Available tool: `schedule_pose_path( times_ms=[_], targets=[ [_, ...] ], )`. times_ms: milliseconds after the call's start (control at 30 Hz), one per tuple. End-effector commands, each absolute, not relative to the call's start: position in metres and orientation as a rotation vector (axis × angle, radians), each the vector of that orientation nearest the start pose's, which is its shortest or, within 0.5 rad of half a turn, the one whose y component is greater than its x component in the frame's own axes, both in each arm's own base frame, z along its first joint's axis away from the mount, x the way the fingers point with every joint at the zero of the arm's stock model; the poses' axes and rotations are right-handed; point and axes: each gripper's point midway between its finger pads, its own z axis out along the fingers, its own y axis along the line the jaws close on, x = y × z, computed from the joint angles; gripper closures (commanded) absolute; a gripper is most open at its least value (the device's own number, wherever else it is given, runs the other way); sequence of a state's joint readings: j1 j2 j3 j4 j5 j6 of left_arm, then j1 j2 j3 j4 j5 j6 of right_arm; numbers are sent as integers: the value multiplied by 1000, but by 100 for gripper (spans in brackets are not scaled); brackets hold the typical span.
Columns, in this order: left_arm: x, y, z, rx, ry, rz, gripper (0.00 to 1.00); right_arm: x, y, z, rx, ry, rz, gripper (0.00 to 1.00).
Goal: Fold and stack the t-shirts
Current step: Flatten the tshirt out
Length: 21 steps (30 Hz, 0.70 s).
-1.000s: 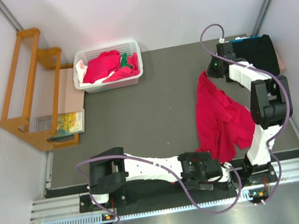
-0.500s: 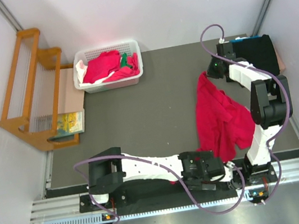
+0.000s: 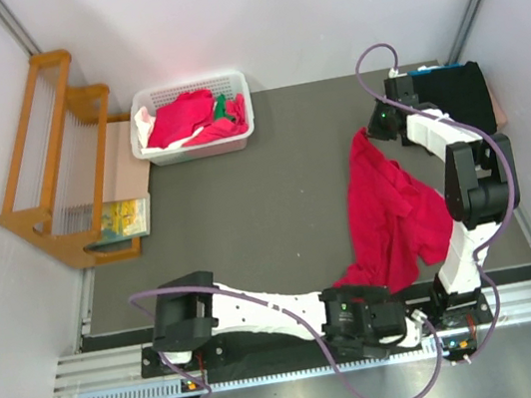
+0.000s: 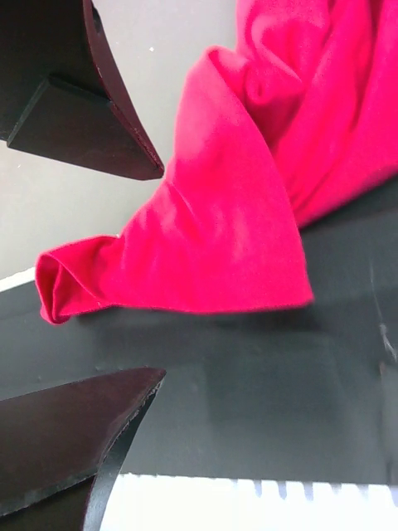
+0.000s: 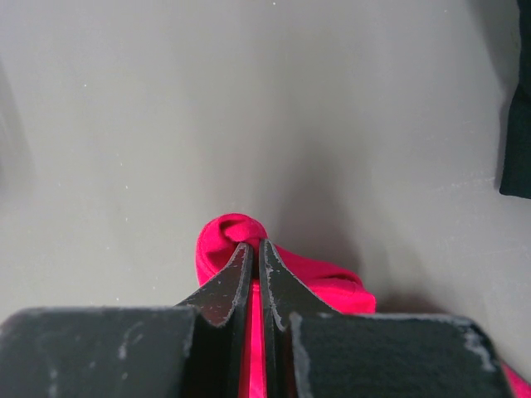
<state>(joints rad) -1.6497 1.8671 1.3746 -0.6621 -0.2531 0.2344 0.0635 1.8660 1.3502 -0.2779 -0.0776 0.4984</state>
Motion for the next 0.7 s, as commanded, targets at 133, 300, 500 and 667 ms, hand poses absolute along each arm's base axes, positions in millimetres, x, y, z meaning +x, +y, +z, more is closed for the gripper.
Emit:
schedule_pose_path(
  times_ms=[133, 300, 500, 667],
  targets=[
    [15, -454, 75, -2871, -2302, 263, 1, 495, 73, 113, 445, 2296, 391, 100],
    [17, -473, 79, -2861, -2360, 276, 1, 493, 73, 111, 442, 2299, 394, 100],
    [25, -468, 55, -2775, -2389, 233, 1, 493, 73, 114, 444, 2294, 399, 100],
    [35, -461, 40, -2706, -2414, 208, 1, 492, 73, 116, 443, 2290, 402, 100]
  ],
)
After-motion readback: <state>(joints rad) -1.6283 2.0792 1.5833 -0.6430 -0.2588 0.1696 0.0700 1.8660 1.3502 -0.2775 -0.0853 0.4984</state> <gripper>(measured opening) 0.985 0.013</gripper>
